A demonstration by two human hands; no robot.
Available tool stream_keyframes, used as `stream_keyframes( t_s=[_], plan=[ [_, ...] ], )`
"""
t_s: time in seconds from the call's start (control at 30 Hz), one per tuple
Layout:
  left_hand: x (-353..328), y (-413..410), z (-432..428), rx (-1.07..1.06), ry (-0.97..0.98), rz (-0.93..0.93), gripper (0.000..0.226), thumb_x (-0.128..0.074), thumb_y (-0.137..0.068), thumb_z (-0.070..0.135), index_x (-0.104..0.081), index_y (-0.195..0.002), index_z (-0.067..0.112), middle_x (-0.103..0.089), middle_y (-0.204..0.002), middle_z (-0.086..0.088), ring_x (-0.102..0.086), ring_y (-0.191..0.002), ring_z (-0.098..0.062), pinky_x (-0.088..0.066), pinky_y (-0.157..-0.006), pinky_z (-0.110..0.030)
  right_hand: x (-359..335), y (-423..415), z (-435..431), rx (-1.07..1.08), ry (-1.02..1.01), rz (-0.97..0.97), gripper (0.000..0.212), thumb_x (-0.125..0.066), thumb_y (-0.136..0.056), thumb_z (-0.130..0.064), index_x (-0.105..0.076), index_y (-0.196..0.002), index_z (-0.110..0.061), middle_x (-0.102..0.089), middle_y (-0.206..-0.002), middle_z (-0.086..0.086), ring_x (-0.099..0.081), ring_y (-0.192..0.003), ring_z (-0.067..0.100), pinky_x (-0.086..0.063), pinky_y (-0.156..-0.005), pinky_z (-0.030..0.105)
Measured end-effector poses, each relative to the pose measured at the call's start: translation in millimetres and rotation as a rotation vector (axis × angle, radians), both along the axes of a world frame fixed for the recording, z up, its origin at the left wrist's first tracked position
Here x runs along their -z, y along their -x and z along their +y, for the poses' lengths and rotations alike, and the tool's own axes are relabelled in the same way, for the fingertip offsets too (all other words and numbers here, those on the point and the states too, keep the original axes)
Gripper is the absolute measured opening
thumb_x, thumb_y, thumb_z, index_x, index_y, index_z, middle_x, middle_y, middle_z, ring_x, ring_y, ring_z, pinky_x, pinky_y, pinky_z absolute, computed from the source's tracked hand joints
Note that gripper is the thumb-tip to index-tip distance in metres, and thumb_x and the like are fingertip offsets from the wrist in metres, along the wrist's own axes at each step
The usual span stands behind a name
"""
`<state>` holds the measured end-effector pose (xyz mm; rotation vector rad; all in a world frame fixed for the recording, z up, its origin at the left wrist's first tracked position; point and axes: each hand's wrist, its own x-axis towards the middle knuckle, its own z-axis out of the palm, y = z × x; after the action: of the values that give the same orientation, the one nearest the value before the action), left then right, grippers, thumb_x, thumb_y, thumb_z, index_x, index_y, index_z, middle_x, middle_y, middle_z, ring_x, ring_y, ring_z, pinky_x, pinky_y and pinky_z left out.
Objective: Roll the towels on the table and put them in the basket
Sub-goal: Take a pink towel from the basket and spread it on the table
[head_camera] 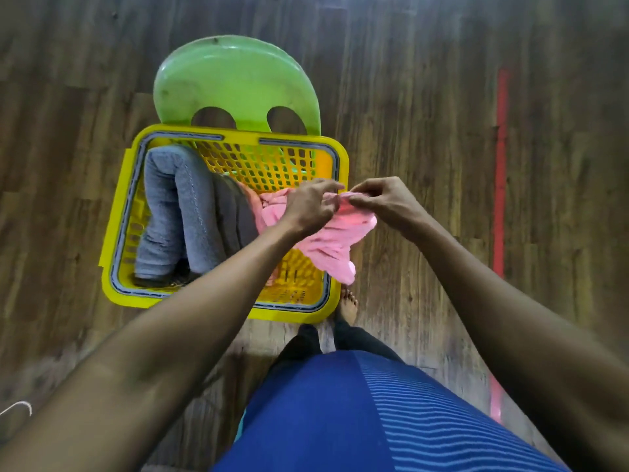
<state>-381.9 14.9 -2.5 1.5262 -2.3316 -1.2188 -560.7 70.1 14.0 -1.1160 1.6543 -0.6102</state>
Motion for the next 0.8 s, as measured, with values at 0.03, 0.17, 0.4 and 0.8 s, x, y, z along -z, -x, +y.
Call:
stream_keyframes(
  t_s=[0.03,0.17,0.4,0.8],
  plan=[
    [-6.6,0.4,-2.0,0.057,-0.024,-0.023,0.029,-0.054,-0.080,0.033,-0.071,-0.103,0.025,-0.070,-0.106,-0.001,-0.060,-0.103,-0.021,-0.047,-0.092,-0.041,-6.0,1.9,3.3,0.021,0.027,0.003,0.033,-0.069,-0.077,-0.041,-0.075,-0.098,-0.016,-0.074,-0.093,-0.001,-0.069,-0.094,0.013,-0.054,-0.090,0.045],
    [-25.0,-1.0,-6.2,0.100,-0.019,0.036,0.025,-0.050,-0.077,0.031,-0.069,-0.082,0.014,-0.063,-0.078,-0.003,-0.060,-0.081,-0.028,-0.048,-0.072,-0.041,-27.8,4.2,14.1,0.074,0.137,0.007,0.021,-0.071,-0.084,-0.027,-0.074,-0.099,-0.012,-0.074,-0.093,-0.001,-0.069,-0.093,0.014,-0.054,-0.089,0.045],
    [-19.1,-8.8,3.1,0.022,0.303,0.071,0.030,-0.061,-0.083,0.029,-0.070,-0.095,0.003,-0.062,-0.098,-0.019,-0.056,-0.096,-0.033,-0.047,-0.084,-0.040,-55.8,-10.1,12.6,0.142,0.262,-0.026,0.016,-0.068,-0.087,-0.026,-0.074,-0.094,-0.013,-0.074,-0.091,0.000,-0.069,-0.091,0.015,-0.056,-0.085,0.042],
    [-10.0,-16.7,6.9,-0.418,0.249,0.084,0.021,-0.052,-0.085,0.003,-0.071,-0.092,0.006,-0.071,-0.091,-0.012,-0.059,-0.078,-0.019,-0.034,-0.063,-0.020,-68.1,-7.5,9.5,0.283,0.326,-0.029,0.012,-0.071,-0.082,-0.021,-0.076,-0.086,-0.011,-0.074,-0.085,0.002,-0.069,-0.086,0.017,-0.056,-0.082,0.042]
  ],
)
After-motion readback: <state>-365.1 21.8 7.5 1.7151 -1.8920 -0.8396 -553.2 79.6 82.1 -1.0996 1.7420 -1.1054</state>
